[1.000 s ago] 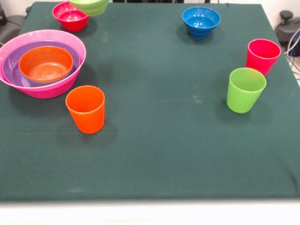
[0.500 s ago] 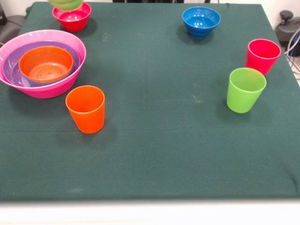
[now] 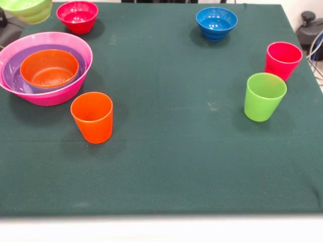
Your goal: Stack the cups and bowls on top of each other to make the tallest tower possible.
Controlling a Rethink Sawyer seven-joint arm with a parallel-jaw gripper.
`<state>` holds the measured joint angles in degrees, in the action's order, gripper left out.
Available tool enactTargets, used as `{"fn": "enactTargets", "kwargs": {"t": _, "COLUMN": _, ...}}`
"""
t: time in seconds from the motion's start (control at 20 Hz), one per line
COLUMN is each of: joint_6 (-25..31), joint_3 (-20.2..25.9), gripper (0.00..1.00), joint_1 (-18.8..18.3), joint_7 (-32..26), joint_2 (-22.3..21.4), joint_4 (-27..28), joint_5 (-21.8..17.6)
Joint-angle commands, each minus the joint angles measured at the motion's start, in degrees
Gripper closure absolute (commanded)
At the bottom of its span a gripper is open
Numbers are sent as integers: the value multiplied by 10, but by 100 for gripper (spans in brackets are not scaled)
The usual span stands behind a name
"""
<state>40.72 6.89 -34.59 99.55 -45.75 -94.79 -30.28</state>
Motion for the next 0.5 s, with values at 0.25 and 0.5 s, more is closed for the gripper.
{"fn": "enactTargets", "kwargs": {"t": 0.25, "joint_6": -9, "joint_3": 136, "gripper": 100, "joint_1": -25, "joint_7": -200, "joint_2": 59, "joint_4": 15, "joint_5": -69}}
{"fn": "enactTargets", "kwargs": {"t": 0.5, "joint_6": 1, "joint_3": 150, "gripper": 100, "joint_1": -24, "joint_7": -177, "joint_2": 65, "joint_4": 18, "joint_5": -70}}
